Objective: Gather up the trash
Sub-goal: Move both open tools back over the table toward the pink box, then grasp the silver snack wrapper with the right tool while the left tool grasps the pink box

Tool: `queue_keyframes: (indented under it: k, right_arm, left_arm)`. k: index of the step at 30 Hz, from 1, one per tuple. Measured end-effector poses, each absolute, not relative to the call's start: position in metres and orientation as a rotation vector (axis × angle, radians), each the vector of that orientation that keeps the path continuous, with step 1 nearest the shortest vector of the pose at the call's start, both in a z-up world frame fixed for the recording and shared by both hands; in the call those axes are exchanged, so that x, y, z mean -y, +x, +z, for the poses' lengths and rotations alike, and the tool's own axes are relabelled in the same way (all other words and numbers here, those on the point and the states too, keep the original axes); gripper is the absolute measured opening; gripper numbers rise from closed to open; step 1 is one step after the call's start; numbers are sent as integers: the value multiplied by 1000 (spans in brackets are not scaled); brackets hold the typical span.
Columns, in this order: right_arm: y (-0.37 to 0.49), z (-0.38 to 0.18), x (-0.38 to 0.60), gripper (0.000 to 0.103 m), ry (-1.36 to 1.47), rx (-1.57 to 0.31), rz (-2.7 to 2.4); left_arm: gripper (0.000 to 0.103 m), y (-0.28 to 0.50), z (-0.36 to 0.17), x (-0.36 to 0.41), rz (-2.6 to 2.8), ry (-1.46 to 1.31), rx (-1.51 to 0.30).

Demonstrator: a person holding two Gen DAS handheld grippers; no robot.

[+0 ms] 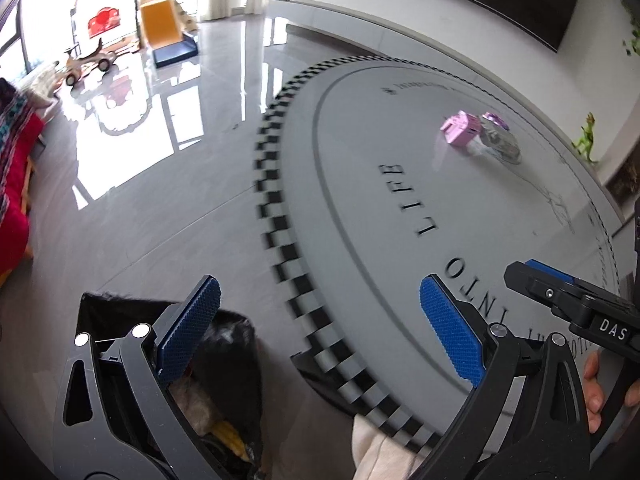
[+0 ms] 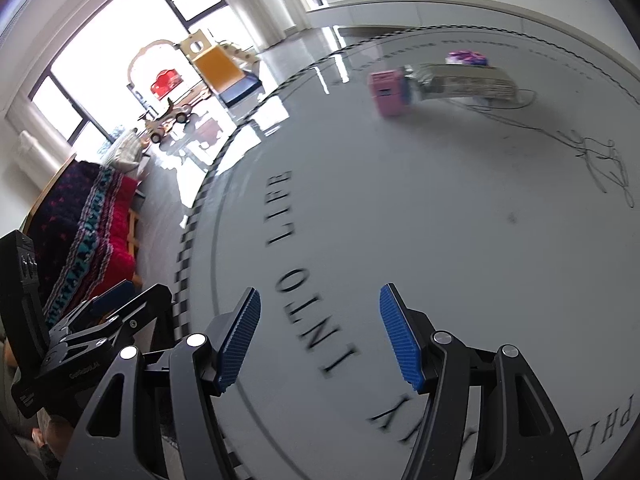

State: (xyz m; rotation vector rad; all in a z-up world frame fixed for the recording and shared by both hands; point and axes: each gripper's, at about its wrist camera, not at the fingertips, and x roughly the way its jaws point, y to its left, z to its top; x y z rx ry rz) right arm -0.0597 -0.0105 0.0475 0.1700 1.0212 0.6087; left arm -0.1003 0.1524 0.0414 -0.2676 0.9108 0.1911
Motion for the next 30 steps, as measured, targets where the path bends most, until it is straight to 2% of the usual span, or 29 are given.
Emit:
queue_keyframes:
  k: [17,30]
  right_arm:
    - [2,43,50,63,176,-1018,477]
    - [58,50,71,64,288,-1019,394]
  left_arm:
    - [97,-29,38,-115,81,-205,-932]
    - [97,26,34,-80,26,-120,-934]
